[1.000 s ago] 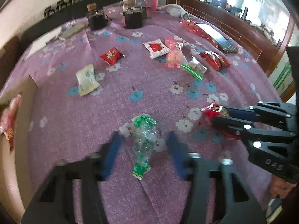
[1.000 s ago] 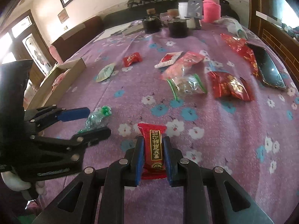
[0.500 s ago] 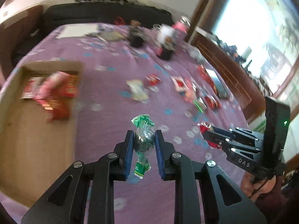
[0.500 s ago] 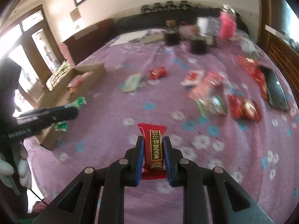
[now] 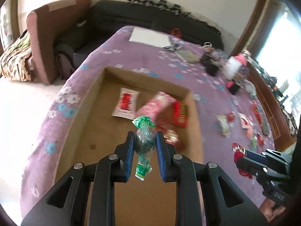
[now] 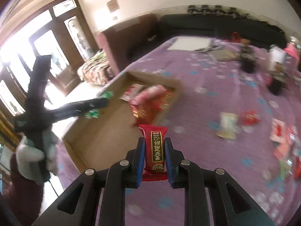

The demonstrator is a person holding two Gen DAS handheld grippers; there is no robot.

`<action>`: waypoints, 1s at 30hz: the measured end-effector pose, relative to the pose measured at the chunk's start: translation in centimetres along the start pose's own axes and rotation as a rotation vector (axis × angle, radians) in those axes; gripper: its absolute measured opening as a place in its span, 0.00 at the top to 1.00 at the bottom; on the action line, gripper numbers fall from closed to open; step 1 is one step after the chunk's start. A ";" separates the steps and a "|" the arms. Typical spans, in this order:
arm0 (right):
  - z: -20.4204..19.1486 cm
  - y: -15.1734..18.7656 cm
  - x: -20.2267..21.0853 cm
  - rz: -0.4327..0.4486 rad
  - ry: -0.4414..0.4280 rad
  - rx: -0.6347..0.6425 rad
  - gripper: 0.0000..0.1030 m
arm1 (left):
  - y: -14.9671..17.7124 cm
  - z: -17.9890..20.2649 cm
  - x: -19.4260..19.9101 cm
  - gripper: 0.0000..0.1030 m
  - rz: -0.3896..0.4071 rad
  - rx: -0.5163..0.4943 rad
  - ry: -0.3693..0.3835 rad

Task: Organize snacks
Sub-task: 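Carry both candies over the tray and open both tools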

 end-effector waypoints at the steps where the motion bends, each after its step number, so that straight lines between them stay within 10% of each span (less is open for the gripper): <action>1: -0.6 -0.6 -1.1 -0.013 -0.015 -0.003 0.81 | -0.1 -0.4 -0.7 0.81 -0.008 0.005 -0.010; 16: -5.2 -2.5 -12.2 -0.125 -0.026 0.021 0.77 | -1.8 -4.6 -4.8 0.71 -0.062 0.122 0.018; 19: -5.1 -2.6 -11.9 -0.111 -0.048 0.016 0.71 | -2.0 -5.0 -3.9 0.51 -0.034 0.146 0.043; 30: -1.8 -2.5 -3.5 0.049 -0.051 -0.062 0.62 | -1.5 -2.7 4.6 0.49 0.110 0.166 0.101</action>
Point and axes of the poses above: each gripper's, at about its wrist camera, not at the fingertips, and x roughly against the way its jaws point, z to its right, y to its underside, the point moved 3 cm from there along -x, roughly the way its jaws point, and after that the axes turned 1 degree about z, right-handed, at the moved point
